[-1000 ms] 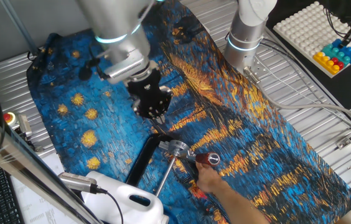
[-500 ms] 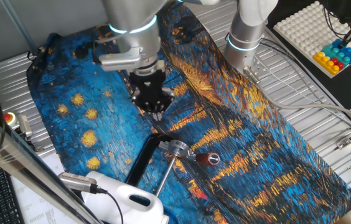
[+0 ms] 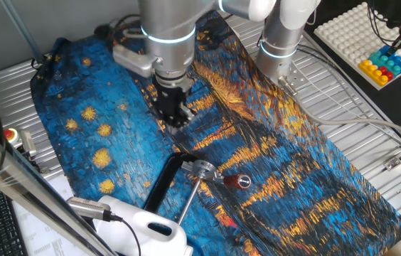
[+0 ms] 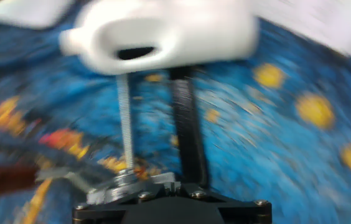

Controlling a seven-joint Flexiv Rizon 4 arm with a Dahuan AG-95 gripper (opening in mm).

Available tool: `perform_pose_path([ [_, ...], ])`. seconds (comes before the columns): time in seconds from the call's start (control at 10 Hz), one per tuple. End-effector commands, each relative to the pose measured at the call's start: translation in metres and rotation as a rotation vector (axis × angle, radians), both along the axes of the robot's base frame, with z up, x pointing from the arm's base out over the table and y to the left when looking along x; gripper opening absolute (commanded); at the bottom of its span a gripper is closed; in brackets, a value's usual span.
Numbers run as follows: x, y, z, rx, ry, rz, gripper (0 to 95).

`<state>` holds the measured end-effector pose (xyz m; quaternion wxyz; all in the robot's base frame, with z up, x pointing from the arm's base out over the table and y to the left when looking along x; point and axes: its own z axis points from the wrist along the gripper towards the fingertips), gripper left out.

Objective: Pull up the lever

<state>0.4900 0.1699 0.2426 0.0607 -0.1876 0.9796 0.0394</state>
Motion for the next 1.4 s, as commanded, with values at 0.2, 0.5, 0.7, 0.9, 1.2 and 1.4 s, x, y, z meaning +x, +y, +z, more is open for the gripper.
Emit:
perform_pose_path([
  [0.2, -0.008, -0.078, -0.008, -0.047, 0.019, -0.357, 0.0],
  [0.5, -0.009, -0.083, -0.005, -0.054, 0.046, -0.360, 0.0],
  [0.7, -0.009, -0.083, -0.005, -0.053, 0.072, -0.449, 0.0],
  [0.9, -0.009, -0.083, -0.005, -0.052, 0.097, -0.518, 0.0],
  [1.2, -0.009, -0.084, -0.006, -0.053, 0.104, -0.556, 0.0],
  [1.4, -0.007, -0.105, -0.009, -0.050, 0.110, -0.534, 0.0],
])
